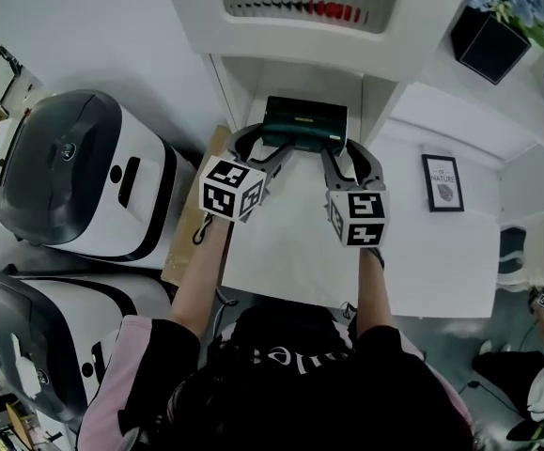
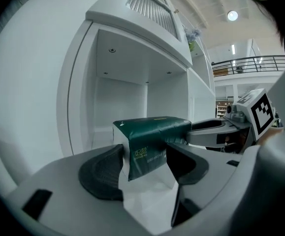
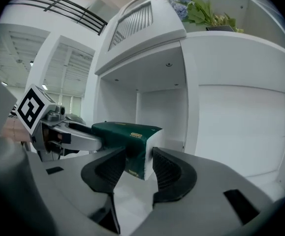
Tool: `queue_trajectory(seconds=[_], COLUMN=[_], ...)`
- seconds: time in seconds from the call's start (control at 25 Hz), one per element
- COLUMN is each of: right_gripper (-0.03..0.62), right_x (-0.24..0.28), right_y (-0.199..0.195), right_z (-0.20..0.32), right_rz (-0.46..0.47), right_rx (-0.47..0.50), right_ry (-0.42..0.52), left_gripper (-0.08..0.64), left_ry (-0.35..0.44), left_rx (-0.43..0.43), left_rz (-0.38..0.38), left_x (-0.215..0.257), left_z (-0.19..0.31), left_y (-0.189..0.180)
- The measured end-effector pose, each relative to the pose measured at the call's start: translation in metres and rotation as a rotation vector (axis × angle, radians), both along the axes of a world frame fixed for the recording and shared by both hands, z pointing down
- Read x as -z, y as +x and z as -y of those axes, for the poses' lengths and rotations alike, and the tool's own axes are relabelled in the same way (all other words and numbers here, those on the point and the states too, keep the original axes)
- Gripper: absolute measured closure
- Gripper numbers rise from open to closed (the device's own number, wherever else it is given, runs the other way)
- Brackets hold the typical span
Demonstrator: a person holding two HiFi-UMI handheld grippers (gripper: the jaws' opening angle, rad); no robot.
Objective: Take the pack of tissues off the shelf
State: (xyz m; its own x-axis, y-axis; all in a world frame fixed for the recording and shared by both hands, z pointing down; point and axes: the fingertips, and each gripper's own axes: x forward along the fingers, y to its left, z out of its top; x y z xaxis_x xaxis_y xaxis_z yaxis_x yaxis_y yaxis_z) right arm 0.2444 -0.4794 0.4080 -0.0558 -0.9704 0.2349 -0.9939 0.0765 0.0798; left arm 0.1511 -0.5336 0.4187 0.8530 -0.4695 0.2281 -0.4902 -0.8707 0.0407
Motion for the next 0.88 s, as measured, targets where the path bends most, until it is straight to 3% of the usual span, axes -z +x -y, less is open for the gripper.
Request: queue_trajectory(seconds=[0.88], right_gripper=[0.397], right_x=[-0.002], right_y=[-0.101], right_z=[-0.117], right_rz=[0.008], right_rx=[0.074], right_ry=[-0.029], left_gripper=[0.290], left_ry=[-0.045], left_rx=[0.068], left_rz=[-0.118], left_x=[0.002], left_z=[-0.123], left_y=[-0.110])
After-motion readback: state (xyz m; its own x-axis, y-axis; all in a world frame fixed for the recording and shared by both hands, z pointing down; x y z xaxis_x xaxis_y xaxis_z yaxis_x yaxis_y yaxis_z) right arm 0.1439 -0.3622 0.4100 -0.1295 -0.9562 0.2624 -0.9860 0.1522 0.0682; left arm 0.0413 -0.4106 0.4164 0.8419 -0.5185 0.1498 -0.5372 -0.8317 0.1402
